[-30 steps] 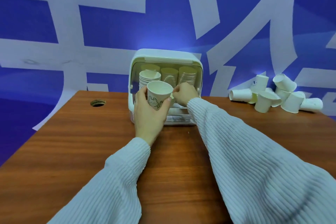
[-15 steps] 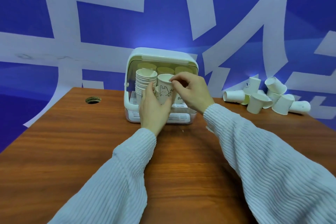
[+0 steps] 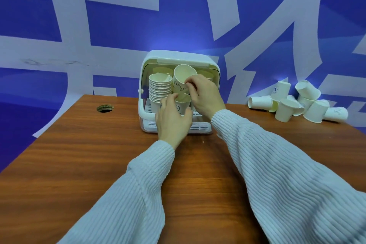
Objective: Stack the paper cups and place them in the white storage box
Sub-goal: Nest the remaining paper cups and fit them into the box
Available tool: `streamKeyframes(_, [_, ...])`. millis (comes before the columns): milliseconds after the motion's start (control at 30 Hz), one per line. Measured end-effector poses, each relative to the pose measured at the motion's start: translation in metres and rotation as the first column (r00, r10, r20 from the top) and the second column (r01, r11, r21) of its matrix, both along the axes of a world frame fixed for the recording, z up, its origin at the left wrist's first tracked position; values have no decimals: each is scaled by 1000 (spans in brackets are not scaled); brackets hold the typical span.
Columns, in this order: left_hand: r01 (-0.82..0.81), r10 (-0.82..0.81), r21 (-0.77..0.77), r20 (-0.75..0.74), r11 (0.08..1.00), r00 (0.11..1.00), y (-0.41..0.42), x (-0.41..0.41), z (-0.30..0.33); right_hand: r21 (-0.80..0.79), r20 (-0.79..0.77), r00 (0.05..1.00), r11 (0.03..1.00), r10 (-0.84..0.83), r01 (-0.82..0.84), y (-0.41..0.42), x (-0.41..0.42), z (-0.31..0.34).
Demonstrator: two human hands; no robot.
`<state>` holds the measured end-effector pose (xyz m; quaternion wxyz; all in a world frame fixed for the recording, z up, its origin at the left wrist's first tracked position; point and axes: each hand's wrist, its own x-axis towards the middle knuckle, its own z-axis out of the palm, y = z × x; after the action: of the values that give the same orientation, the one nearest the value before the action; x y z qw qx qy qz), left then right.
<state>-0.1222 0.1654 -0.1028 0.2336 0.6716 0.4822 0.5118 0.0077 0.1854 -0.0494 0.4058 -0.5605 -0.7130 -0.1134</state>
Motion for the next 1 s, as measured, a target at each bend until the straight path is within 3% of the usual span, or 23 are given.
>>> streamKeyframes(200, [16, -16, -15, 46, 1000, 999, -1, -1, 2, -29, 44, 999, 999, -26, 27, -7, 8, -22])
streamKeyframes(467, [20, -19, -20, 13, 1000, 1000, 0, -2, 1, -399, 124, 981, 898, -148, 186, 20, 8, -20])
streamKeyframes(667, [18, -19, -5, -49, 1000, 999, -3, -1, -1, -563, 61, 992, 817, -108, 124, 26, 7, -7])
streamKeyframes(733, [11, -11, 17, -33, 1000, 999, -3, -2, -2, -489, 47, 991, 862, -125, 132, 15, 8, -2])
streamKeyframes(833, [5, -11, 124, 51, 992, 999, -11, 6, -2, -277, -123, 980, 953, -159, 120, -10, 21, 1])
streamKeyframes(900, [87, -112, 223, 103, 971, 988, -23, 22, 0, -183, -212, 962, 974, -174, 136, -25, 42, -2])
streamKeyframes(1000, [267, -296, 276, 68, 923, 953, -38, 60, 0, -152, -276, 932, 968, -234, 199, -47, 82, -13])
